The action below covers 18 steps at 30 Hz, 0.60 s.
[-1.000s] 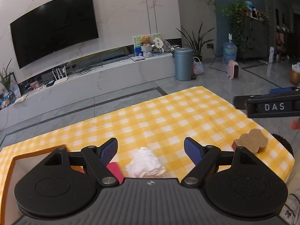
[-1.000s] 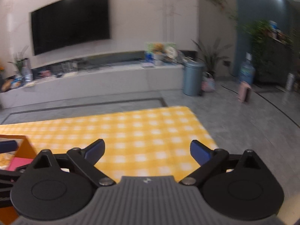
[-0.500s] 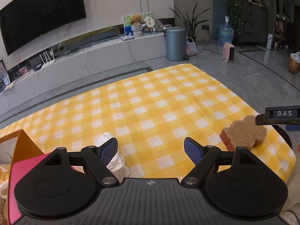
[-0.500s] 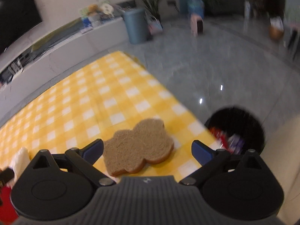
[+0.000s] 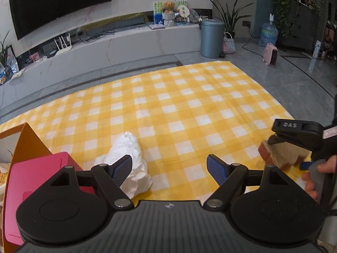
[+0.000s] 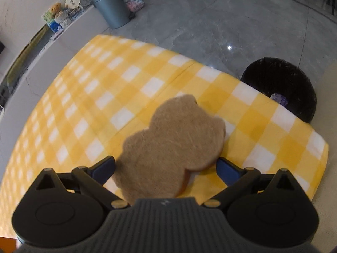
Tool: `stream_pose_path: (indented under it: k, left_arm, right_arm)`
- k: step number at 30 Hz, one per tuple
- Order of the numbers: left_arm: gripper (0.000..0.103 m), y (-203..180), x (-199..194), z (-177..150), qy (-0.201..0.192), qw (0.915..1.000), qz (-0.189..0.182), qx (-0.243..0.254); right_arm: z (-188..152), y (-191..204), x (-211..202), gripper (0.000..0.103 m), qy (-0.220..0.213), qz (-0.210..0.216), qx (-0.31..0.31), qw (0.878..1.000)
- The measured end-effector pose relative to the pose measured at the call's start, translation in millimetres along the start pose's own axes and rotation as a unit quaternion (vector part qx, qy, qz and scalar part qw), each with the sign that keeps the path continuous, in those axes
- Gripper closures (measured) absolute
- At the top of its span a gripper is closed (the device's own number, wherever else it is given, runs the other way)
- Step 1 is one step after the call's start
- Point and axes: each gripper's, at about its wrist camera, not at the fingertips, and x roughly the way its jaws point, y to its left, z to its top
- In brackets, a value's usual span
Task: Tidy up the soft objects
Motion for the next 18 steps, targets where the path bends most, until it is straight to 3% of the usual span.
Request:
stream_pose_path:
  k: [3, 5, 8, 10, 12, 15, 18]
  left_arm:
    - [0.009, 4, -6, -1, -0.003, 1.0, 0.002, 0.004]
    - [0.009, 9, -11, -1, -0.007, 1.0, 0.005, 0.004]
    - [0.009, 17, -19, 1, -0.009, 0.9999, 0.002, 0.006]
    - [0.009, 22, -24, 3, -0.012, 0.9999, 0.002, 0.009]
    - [0.009, 27, -29, 5, -0.018, 0.9997, 0.012, 0.01]
    - [0.009, 35, -37, 6, -0.026, 0.9994, 0.02, 0.011]
    - [0.009, 41, -43, 6, -0.029, 0.9993, 0.021, 0.009]
  right_arm:
    - [-2, 7, 1, 0.003, 0.0, 0.005, -0.043, 0.999]
    - [-4, 16, 6, 0.005, 0.031, 0.027, -0.111, 0.993]
    - [-22, 40, 7, 0.009, 0.062, 0.037, -0.254, 0.964]
    - [-36, 53, 7, 0.008, 0.078, 0.056, -0.314, 0.945]
    - [-43, 62, 3, 0.012, 0.092, 0.089, -0.339, 0.932]
    - [-47, 67, -5, 0.026, 0.112, 0.153, -0.347, 0.919]
    - [-52, 70, -16, 0.026, 0.126, 0.195, -0.357, 0.905]
